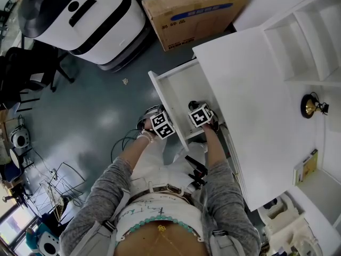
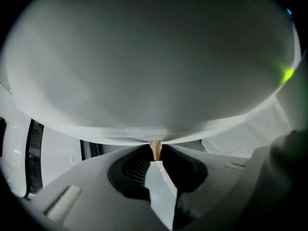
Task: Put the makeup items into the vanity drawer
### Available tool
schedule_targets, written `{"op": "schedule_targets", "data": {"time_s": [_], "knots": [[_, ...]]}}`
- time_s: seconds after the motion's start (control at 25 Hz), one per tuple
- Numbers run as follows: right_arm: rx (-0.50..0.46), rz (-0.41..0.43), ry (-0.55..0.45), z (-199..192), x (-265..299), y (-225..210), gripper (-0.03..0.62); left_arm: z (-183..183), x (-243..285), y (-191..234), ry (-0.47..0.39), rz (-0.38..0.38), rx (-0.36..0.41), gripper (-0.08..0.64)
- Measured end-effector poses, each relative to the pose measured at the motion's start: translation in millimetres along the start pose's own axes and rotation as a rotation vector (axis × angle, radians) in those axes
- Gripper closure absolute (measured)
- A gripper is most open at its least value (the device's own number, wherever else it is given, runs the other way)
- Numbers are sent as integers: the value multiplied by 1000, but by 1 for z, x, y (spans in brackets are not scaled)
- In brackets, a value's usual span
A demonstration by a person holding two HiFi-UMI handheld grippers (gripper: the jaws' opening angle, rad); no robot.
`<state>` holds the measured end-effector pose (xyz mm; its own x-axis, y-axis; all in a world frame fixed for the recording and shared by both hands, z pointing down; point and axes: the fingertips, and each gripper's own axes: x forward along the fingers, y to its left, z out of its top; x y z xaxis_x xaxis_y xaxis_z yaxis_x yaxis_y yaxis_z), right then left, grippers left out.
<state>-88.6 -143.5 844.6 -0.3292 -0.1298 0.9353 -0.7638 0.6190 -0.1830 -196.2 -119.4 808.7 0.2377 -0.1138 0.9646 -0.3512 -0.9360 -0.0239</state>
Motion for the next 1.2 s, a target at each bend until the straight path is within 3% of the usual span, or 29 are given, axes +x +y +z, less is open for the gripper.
{"op": "schedule_targets", "data": {"time_s": [0.64, 1.2], "knots": [[2, -17, -13, -2, -8, 0, 477, 0, 1, 0, -1, 1, 1, 480], [-11, 2, -91, 13, -28, 11, 440, -1, 0, 1, 0, 0, 2, 480]]}}
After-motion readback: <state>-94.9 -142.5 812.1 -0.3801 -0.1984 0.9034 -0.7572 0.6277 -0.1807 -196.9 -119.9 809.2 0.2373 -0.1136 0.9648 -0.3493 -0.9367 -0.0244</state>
